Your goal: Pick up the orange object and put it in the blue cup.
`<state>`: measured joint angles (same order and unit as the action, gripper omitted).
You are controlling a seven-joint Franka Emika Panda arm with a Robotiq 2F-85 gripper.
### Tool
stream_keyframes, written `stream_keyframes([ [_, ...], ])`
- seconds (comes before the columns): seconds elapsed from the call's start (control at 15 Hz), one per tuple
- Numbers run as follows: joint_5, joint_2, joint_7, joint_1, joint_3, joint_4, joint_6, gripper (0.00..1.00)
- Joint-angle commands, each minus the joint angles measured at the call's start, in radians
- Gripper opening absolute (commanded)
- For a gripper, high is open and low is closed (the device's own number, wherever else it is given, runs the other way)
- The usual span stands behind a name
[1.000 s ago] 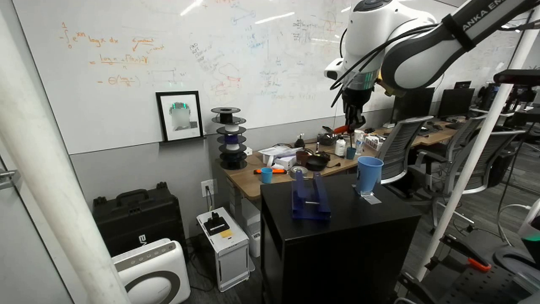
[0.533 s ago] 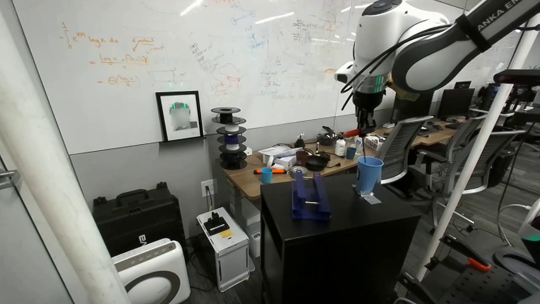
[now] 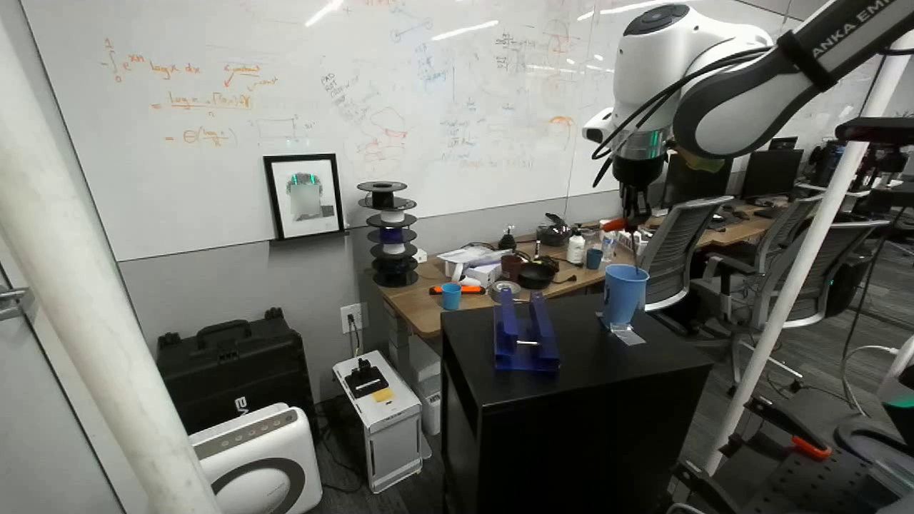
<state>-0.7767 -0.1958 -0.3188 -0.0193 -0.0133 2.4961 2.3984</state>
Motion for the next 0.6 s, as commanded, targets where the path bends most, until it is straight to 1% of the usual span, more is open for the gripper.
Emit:
stream_keyframes([
  [0.0,-0.036,0.051,0.011,0.017,0.017,-0.012,0.053,0.13],
  [0.27,-0.070,0.145,0.011,0.035,0.043,-0.025,0.160,0.13],
  [0.4,-0.053,0.190,-0.015,0.042,0.053,-0.037,0.203,0.13],
  [0.53,-0.076,0.219,-0.012,0.051,0.056,-0.049,0.217,0.13],
])
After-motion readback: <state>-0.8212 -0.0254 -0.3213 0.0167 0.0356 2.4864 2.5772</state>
